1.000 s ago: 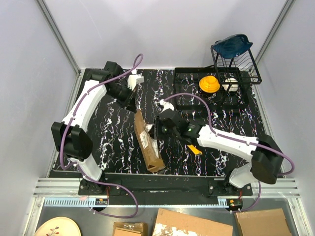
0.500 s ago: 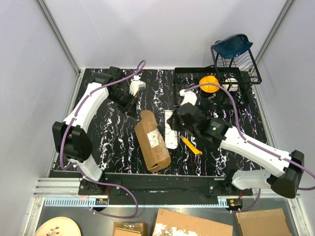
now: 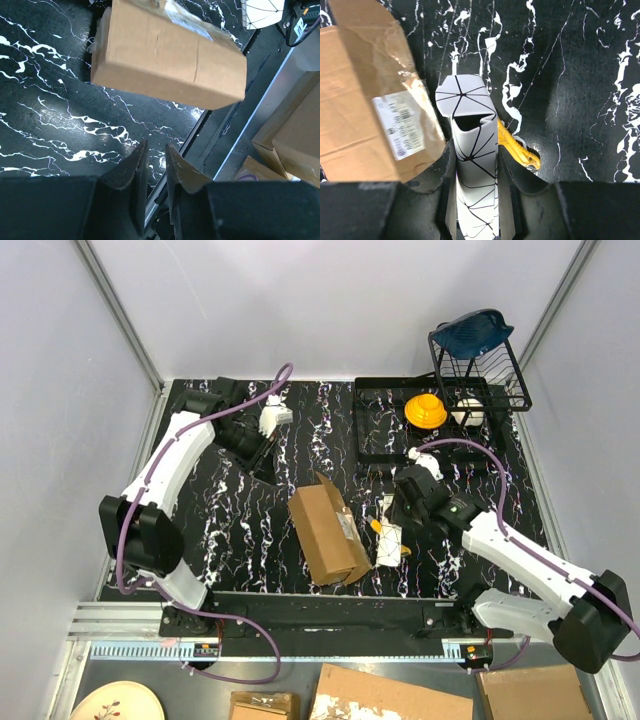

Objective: Unpack the express box
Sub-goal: Place the product at the center of the board, then reset both arms

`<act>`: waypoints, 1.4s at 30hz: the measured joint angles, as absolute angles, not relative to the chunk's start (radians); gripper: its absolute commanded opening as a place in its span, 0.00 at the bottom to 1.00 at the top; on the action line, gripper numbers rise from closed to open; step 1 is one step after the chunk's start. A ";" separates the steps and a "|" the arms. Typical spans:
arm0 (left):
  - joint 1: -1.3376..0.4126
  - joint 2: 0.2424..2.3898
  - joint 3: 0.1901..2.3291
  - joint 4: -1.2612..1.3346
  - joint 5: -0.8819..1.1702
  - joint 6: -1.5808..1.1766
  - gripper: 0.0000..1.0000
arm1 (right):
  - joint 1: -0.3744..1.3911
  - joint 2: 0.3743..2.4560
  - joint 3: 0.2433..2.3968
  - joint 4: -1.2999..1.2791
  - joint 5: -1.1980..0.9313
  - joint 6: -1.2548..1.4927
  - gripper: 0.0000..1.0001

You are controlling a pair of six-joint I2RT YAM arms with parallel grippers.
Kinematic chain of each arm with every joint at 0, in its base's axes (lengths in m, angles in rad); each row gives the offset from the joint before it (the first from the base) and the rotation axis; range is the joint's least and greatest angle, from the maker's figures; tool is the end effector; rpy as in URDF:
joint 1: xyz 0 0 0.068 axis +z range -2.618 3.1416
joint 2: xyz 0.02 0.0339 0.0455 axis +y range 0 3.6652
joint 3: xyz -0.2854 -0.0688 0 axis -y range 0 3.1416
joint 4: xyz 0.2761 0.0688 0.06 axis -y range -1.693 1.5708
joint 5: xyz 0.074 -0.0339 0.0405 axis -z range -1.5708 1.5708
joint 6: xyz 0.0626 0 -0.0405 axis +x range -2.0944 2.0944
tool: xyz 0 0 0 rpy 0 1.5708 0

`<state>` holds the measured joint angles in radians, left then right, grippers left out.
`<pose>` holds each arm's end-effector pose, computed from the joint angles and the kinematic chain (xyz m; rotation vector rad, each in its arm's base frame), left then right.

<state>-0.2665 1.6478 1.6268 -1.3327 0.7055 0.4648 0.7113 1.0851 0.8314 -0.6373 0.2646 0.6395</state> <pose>0.3226 -0.1301 0.3334 1.0676 2.4852 -0.9609 0.2028 0.1531 0.2501 0.0271 2.4401 0.2857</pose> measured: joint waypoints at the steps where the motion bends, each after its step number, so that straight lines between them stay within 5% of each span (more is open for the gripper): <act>1: -0.266 1.643 1.623 -1.335 0.708 0.467 0.23 | 0.691 1.089 0.817 -0.625 0.244 0.638 0.07; 9: -0.266 1.612 1.579 -1.335 0.723 0.471 0.25 | 0.641 1.213 0.752 -0.462 0.038 0.628 0.15; 13: -0.265 1.609 1.568 -1.334 0.724 0.474 0.26 | 0.625 1.261 0.747 -0.398 -0.047 0.613 0.45; 17: -0.266 1.606 1.557 -1.333 0.724 0.479 0.26 | 0.623 1.282 0.748 -0.354 -0.101 0.580 0.61; 20: -0.266 1.601 1.554 -1.335 0.724 0.483 0.26 | 0.621 1.278 0.756 -0.354 -0.105 0.565 0.89; 28: -0.265 1.573 1.549 -1.337 0.728 0.497 0.32 | 0.611 1.146 0.805 -0.437 -0.039 0.532 0.98; 38: -0.265 1.505 1.488 -1.308 0.717 0.482 0.65 | 0.598 0.983 0.894 -0.730 0.192 0.568 1.00; 42: -0.255 1.464 1.441 -1.267 0.698 0.452 0.99 | 0.597 0.942 0.905 -0.793 0.228 0.573 1.00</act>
<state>-0.2546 1.4643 1.4406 -1.2675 0.6983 0.4522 0.5972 0.9424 0.9054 -0.7929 0.2276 0.5732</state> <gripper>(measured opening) 0.786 0.994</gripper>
